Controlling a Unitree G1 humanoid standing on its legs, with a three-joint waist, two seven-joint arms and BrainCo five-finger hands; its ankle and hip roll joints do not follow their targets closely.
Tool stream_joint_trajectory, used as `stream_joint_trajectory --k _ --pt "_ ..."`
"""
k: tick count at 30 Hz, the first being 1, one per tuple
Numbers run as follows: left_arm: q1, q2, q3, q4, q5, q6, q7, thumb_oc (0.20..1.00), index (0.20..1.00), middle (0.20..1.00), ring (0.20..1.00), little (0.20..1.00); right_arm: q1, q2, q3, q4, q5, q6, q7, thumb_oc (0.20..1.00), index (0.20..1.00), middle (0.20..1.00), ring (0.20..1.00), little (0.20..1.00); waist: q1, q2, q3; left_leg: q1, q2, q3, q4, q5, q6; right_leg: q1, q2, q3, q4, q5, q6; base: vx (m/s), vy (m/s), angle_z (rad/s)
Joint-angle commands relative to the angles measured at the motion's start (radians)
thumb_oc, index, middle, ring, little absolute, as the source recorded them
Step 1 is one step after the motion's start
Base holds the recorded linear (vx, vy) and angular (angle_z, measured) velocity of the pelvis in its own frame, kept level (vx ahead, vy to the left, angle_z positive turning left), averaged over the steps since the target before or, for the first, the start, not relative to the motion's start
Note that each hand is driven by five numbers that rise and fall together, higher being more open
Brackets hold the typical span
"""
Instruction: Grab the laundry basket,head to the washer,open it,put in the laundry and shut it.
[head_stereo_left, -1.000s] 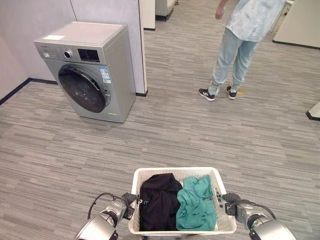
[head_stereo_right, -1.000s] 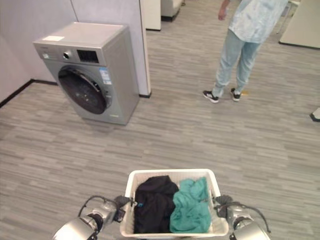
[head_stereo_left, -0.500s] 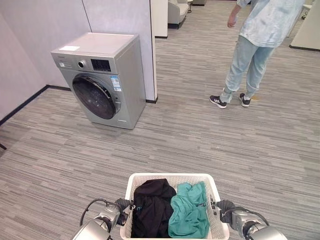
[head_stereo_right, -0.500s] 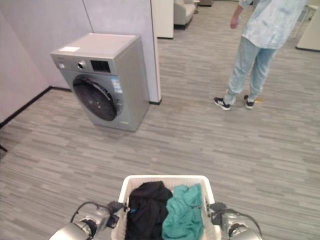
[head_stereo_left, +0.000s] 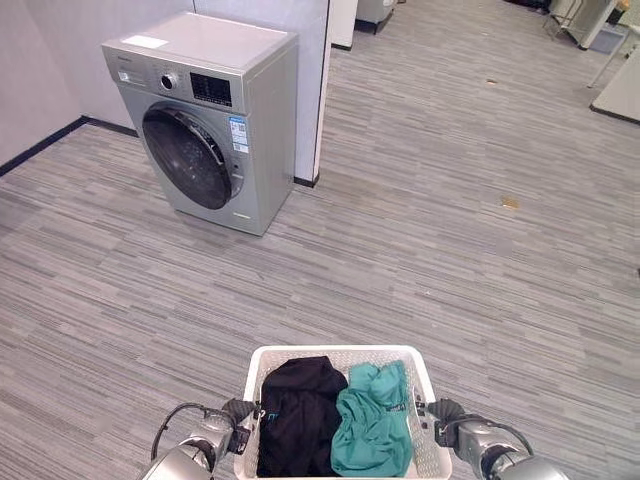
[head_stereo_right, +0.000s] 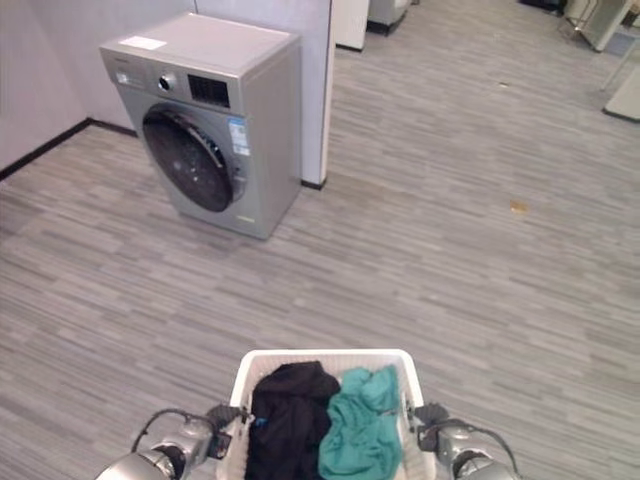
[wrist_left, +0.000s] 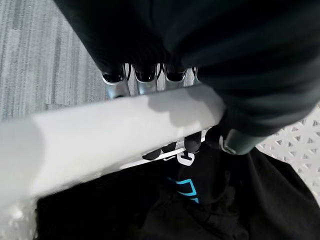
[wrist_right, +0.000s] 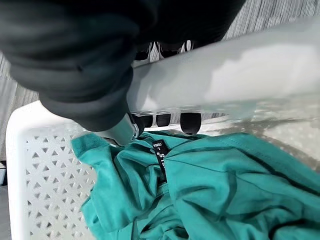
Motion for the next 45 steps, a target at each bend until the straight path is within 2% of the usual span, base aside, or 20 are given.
stream_joint_trajectory --k 1,4,13,21,24,25,26,27,29,31,34,35,39,45 --pt "-0.114 0.007 0.049 0.063 -0.035 -0.024 -0.076 0.2 0.2 0.2 0.2 0.2 -0.042 -0.073 0.004 0.056 -0.02 0.034 0.07 0.2 0.2 0.2 0.2 0.2 0.022 0.063 0.032 0.036 0.075 -0.015 0.01 -0.031 -0.076 -0.032 -0.037 0.029 0.024 0.043 0.062 0.0 0.0 0.0" --pt "-0.18 0.056 0.011 0.064 -0.068 -0.005 -0.095 0.2 0.2 0.2 0.2 0.2 -0.136 -0.099 0.08 -0.025 -0.032 0.063 0.1 0.2 0.2 0.2 0.2 0.2 0.031 0.068 0.035 0.04 0.079 -0.023 0.01 -0.024 -0.075 -0.031 -0.038 0.029 0.04 0.038 0.061 0.0 0.0 0.0" --pt "-0.342 0.131 -0.062 0.074 -0.122 0.027 -0.109 0.2 0.2 0.2 0.2 0.2 -0.369 -0.12 0.216 -0.062 -0.07 0.103 0.129 0.2 0.2 0.2 0.2 0.2 0.044 0.072 0.044 0.055 0.081 -0.03 0.015 -0.018 -0.077 -0.014 -0.04 0.013 0.059 0.025 0.058 0.0 -0.003 0.03" --pt "-0.67 0.191 -0.205 0.071 -0.192 0.046 -0.1 0.2 0.2 0.2 0.2 0.2 -0.711 -0.163 0.318 0.033 -0.061 0.136 0.101 0.2 0.2 0.2 0.2 0.2 0.055 0.079 0.095 -0.011 0.08 -0.047 0.029 0.005 -0.09 -0.044 -0.038 -0.022 0.048 0.037 0.056 -0.05 0.006 0.16" --pt "-0.69 0.194 -0.213 0.065 -0.192 0.049 -0.102 0.2 0.2 0.2 0.2 0.2 -0.734 -0.164 0.335 0.038 -0.078 0.136 0.101 0.2 0.2 0.2 0.2 0.2 0.056 0.077 0.1 -0.02 0.08 -0.049 0.04 0.004 -0.09 -0.047 -0.04 -0.025 0.052 0.036 0.055 -0.03 0.014 0.29" --pt "-0.708 0.193 -0.227 0.05 -0.198 0.05 -0.11 0.2 0.2 0.2 0.2 0.2 -0.754 -0.164 0.353 0.018 -0.076 0.136 0.104 0.2 0.2 0.2 0.2 0.2 0.05 0.067 0.121 -0.066 0.068 -0.043 0.119 -0.02 -0.089 -0.057 -0.051 -0.029 0.068 0.035 0.051 -0.03 0.023 0.16" --pt "-0.708 0.193 -0.227 0.05 -0.198 0.05 -0.11 0.2 0.2 0.2 0.2 0.2 -0.754 -0.164 0.353 0.018 -0.076 0.136 0.104 0.2 0.2 0.2 0.2 0.2 0.05 0.068 0.12 -0.068 0.068 -0.043 0.122 -0.021 -0.089 -0.058 -0.051 -0.03 0.069 0.035 0.051 -0.05 0.039 0.2" --pt "-0.709 0.184 -0.229 0.046 -0.199 0.045 -0.112 0.2 0.2 0.2 0.2 0.2 -0.749 -0.171 0.358 0.009 -0.075 0.134 0.11 0.2 0.2 0.2 0.2 0.2 0.044 0.064 0.129 -0.096 0.06 -0.024 0.165 -0.03 -0.092 -0.059 -0.059 -0.037 0.072 0.035 0.05 -0.03 0.038 0.22" --pt "-0.708 0.17 -0.228 0.034 -0.2 0.045 -0.118 0.2 0.2 0.2 0.2 0.2 -0.739 -0.19 0.377 -0.008 -0.075 0.141 0.138 0.2 0.2 0.2 0.2 0.2 0.028 0.059 0.138 -0.142 0.053 0.073 0.231 -0.048 -0.087 -0.057 -0.072 -0.048 0.07 0.033 0.046 -0.03 0.072 0.39" --pt "-0.706 0.157 -0.225 0.037 -0.19 0.049 -0.125 0.2 0.2 0.2 0.2 0.2 -0.744 -0.191 0.384 0.004 -0.083 0.149 0.151 0.2 0.2 0.2 0.2 0.2 0.024 0.062 0.136 -0.147 0.052 0.128 0.244 -0.066 -0.076 -0.057 -0.072 -0.05 0.07 0.032 0.041 0.03 0.103 0.51" --pt "-0.698 0.141 -0.227 0.047 -0.192 0.051 -0.13 0.2 0.2 0.2 0.2 0.2 -0.739 -0.161 0.389 0.028 -0.089 0.155 0.161 0.2 0.2 0.2 0.2 0.2 0.029 0.063 0.131 -0.147 0.044 0.129 0.258 -0.087 -0.06 -0.056 -0.077 -0.038 0.076 0.03 0.041 0.06 0.099 0.05" --pt "-0.697 0.139 -0.234 0.053 -0.187 0.053 -0.135 0.2 0.2 0.2 0.2 0.2 -0.742 -0.152 0.393 0.031 -0.093 0.158 0.17 0.2 0.2 0.2 0.2 0.2 0.032 0.065 0.127 -0.139 0.037 0.124 0.249 -0.098 -0.045 -0.059 -0.083 -0.028 0.085 0.029 0.046 0.07 0.116 -0.08" --pt "-0.703 0.142 -0.249 0.047 -0.193 0.052 -0.14 0.2 0.2 0.2 0.2 0.2 -0.744 -0.146 0.381 0.022 -0.058 0.163 0.179 0.2 0.2 0.2 0.2 0.2 0.036 0.073 0.124 -0.125 0.016 0.118 0.223 -0.099 -0.022 -0.074 -0.099 -0.014 0.107 0.04 0.061 0.05 0.13 -0.09" --pt "-0.698 0.139 -0.273 0.035 -0.197 0.051 -0.158 0.2 0.2 0.2 0.2 0.2 -0.722 -0.141 0.343 0.035 -0.009 0.172 0.194 0.2 0.2 0.2 0.2 0.2 0.044 0.081 0.105 -0.082 -0.013 0.107 0.166 -0.097 -0.005 -0.073 -0.122 -0.014 0.123 0.072 0.084 0.05 0.128 -0.06"
